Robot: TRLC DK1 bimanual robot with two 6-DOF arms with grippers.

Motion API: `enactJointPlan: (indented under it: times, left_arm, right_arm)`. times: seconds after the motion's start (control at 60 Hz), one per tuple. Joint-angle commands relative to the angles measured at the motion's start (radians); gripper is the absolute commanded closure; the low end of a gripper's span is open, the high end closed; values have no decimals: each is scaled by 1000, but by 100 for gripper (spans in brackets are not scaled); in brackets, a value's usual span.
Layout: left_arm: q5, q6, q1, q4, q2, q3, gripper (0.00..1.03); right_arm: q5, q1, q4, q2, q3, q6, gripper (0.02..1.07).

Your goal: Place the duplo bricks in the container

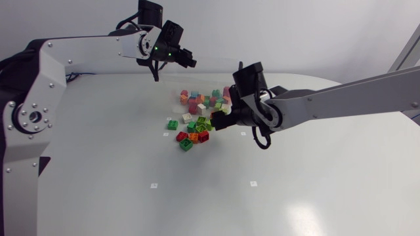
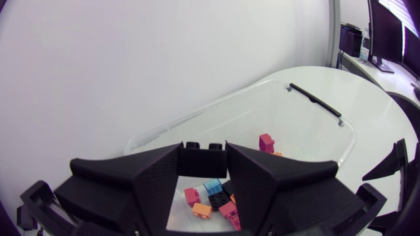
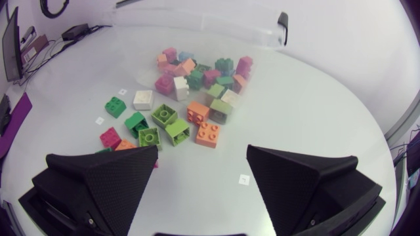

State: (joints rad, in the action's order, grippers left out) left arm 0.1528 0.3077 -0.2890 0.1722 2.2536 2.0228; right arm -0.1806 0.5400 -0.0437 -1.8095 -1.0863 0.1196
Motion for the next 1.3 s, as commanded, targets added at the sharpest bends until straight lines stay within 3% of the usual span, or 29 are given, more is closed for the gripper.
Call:
enactJointPlan:
  times: [0.0, 0.15, 0.183, 0.4, 0.55, 0.867, 1.283]
  left_arm:
    - [-13, -35, 5, 15, 52, 68, 42]
    - [-35, -39, 5, 39, 81, 114, 8]
    - [-36, -42, 7, 43, 83, 119, 6]
    - [-36, -45, 28, 90, 50, 93, 5]
    - [-36, -15, 56, 79, -86, -98, 5]
    - [-6, 74, 140, -91, -373, -532, 5]
    - [57, 140, 231, -171, -568, -835, 5]
  right_arm:
    - [-2, -9, -19, -77, -18, 46, 7]
    - [-3, -6, -65, -160, -47, 55, 7]
    - [-3, -5, -68, -175, -57, 60, 7]
    - [-7, -15, 36, -312, -219, 101, 7]
    - [-3, -28, 74, -358, -291, 121, 10]
    - [-11, -34, 137, -378, -339, 144, 10]
    - [-5, -78, 150, -421, -327, 127, 12]
